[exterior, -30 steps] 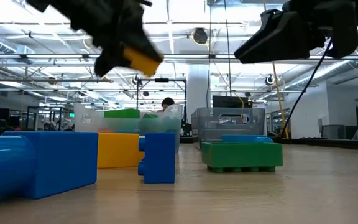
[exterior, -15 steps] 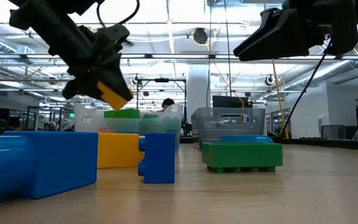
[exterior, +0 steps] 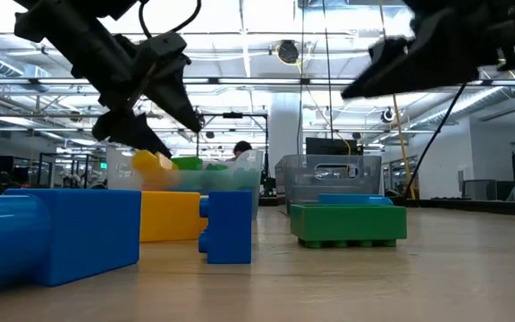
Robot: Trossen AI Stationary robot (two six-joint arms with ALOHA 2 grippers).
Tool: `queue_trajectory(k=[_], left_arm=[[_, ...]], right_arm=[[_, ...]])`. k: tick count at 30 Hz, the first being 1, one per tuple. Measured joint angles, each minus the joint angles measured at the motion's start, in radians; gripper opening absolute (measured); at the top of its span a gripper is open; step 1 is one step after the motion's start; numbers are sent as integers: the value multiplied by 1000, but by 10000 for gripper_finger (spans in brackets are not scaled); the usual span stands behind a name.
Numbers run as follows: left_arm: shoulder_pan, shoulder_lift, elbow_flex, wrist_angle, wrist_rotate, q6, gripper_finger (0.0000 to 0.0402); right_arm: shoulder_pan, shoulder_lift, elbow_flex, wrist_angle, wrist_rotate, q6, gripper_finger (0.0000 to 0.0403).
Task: Pick & Place Toys
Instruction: Put the yellow game piece into the bottom transparent bin, then put the blue game piece into the bottom transparent bin
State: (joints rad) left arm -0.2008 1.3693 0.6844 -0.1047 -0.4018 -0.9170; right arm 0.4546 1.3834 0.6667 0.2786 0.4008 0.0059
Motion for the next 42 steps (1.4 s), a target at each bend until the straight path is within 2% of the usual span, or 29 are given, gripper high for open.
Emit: queue_trajectory(k=[4, 8, 13, 21, 24, 28, 33, 40, 42], left_arm=[[0, -39, 1, 28, -30, 26, 331], [-7, -67, 2, 110, -64, 74, 312], [-18, -56, 2, 198, -62, 142, 303], [-18, -54, 1, 188, -43, 136, 316], [-18, -54, 1, 188, -42, 133, 319], [-18, -54, 1, 187, -42, 132, 315], [-18, -54, 1, 186, -42, 131, 314], [-18, -54, 1, 185, -42, 129, 324], [-18, -54, 1, 185, -42, 129, 326]], right_arm=[[-34, 0, -38, -1, -62, 49, 268], [-49, 21, -45, 11, -66, 52, 289], [-57, 129, -32, 69, -92, 32, 292], [-135, 231, 16, 28, -95, 43, 288], [-158, 250, 19, -29, -163, 82, 282], [-166, 274, 24, -66, -239, 95, 271], [-159, 264, 22, -79, -249, 84, 243], [-158, 237, 20, -146, -256, 85, 145], [-158, 238, 20, -147, -262, 83, 132]])
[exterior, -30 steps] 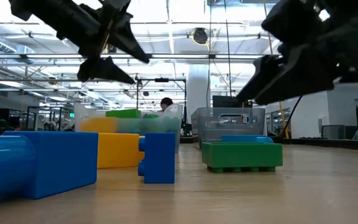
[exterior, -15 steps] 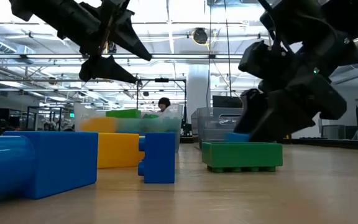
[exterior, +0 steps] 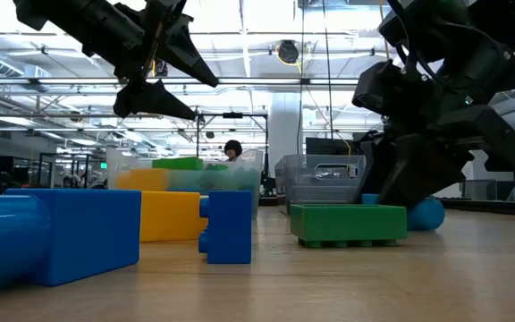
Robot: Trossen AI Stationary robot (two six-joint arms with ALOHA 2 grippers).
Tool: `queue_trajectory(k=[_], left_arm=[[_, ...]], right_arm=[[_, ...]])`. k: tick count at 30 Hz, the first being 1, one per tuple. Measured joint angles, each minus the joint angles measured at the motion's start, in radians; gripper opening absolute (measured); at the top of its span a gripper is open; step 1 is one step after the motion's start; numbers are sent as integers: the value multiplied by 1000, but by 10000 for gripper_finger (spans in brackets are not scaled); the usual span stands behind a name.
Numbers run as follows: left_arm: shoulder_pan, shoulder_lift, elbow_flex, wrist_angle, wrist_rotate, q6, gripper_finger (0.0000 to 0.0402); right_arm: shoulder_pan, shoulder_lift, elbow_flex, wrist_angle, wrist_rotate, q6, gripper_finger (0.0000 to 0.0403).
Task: Pick & Place Toys
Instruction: Put the blue game piece into the bottom transparent bin
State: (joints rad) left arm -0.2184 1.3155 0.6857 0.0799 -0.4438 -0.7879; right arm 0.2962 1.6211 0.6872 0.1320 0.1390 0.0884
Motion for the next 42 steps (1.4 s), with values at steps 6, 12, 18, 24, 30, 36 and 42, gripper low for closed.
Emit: queue_trajectory(k=[6, 12, 18, 24, 30, 36, 42], left_arm=[[-1, 0, 0, -1, 0, -1, 320], [-6, 0, 0, -1, 0, 0, 318], [-8, 0, 0, -1, 0, -1, 328], [-8, 0, 0, 1, -1, -14, 328], [-8, 0, 0, 1, -2, -14, 325], [-8, 0, 0, 1, -2, -10, 331], [-8, 0, 0, 2, -4, -10, 323]], right_arm=[[1, -21, 0, 44, -12, -26, 144], [22, -136, 4, 45, -22, 2, 294], [57, -232, 6, -67, -25, -3, 386], [79, -228, -21, -143, 10, -20, 394], [73, -131, -45, -84, 18, -39, 394], [59, -83, -43, -75, 10, -43, 382], [58, -90, -44, -75, 19, -44, 299]])
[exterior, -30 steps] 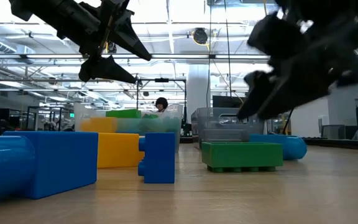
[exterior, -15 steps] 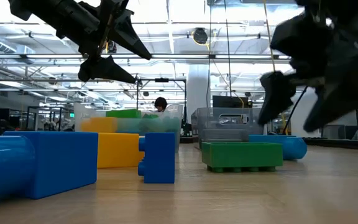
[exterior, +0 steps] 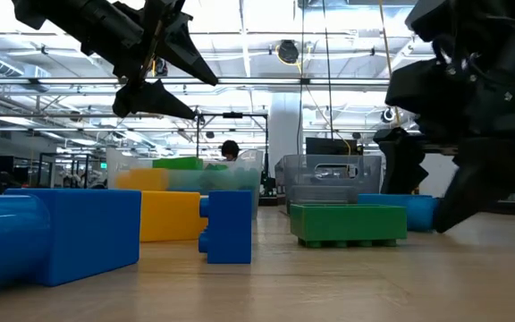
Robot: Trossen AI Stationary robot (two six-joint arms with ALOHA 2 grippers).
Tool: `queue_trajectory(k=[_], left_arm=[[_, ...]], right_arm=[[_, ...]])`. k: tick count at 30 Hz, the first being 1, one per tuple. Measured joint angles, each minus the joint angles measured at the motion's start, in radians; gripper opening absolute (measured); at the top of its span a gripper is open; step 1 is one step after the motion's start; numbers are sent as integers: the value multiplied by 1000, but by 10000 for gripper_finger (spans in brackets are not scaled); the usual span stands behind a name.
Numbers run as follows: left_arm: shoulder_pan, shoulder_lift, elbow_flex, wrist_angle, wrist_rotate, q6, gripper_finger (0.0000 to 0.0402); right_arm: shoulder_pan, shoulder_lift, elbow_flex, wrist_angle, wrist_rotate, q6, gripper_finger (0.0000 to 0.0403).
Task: Pick & Place Toys
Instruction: Put the blue game piece into the bottom transparent bin
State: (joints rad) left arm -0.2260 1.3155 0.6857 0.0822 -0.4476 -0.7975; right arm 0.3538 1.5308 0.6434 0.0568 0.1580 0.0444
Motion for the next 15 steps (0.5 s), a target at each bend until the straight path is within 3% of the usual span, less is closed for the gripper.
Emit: queue_trajectory(k=[4, 12, 15], left_arm=[[0, 0, 0, 1, -8, -1, 320], [-2, 38, 0, 13, -6, -101, 328], [-2, 99, -1, 120, 18, -126, 325]], right_arm=[[1, 0, 0, 8, 0, 0, 235], [11, -23, 9, 40, 10, -67, 235], [37, -52, 43, 46, 102, -132, 235]])
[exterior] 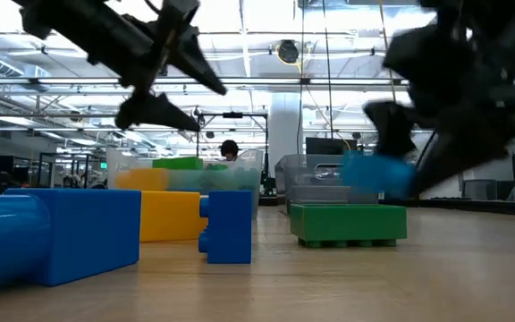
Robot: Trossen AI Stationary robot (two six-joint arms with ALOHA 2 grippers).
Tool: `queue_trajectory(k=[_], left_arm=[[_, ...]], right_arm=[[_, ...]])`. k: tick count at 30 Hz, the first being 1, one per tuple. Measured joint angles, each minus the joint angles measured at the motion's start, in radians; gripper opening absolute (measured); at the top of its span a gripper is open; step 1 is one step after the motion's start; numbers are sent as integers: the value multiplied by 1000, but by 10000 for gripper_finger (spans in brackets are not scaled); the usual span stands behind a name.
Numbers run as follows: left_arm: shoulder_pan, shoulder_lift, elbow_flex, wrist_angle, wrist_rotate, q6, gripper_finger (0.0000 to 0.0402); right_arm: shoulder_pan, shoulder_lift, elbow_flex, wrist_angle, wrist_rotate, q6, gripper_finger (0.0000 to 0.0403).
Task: Pick & Place Toys
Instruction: Put the blue game piece into the bottom transparent bin
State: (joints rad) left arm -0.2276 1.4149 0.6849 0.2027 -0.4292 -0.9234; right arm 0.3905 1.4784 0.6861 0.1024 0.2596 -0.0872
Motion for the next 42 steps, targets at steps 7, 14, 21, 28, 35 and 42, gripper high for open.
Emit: queue_trajectory(k=[7, 14, 21, 28, 35, 42], left_arm=[[8, 133, 3, 467, 139, 166, 318], [-18, 277, 139, 533, 137, 329, 317], [-13, 408, 304, 505, 127, 369, 315], [25, 432, 370, 385, 205, 328, 240], [25, 433, 370, 401, 212, 376, 138], [14, 310, 279, 381, 135, 404, 138]], right_arm=[[80, -22, 110, 1, 419, -267, 235], [88, -22, 130, 139, 526, -451, 235], [92, -22, 130, 164, 527, -463, 234], [97, -21, 130, 169, 526, -443, 234], [97, -22, 130, 175, 475, -327, 295], [135, -59, 128, 124, 626, -235, 365]])
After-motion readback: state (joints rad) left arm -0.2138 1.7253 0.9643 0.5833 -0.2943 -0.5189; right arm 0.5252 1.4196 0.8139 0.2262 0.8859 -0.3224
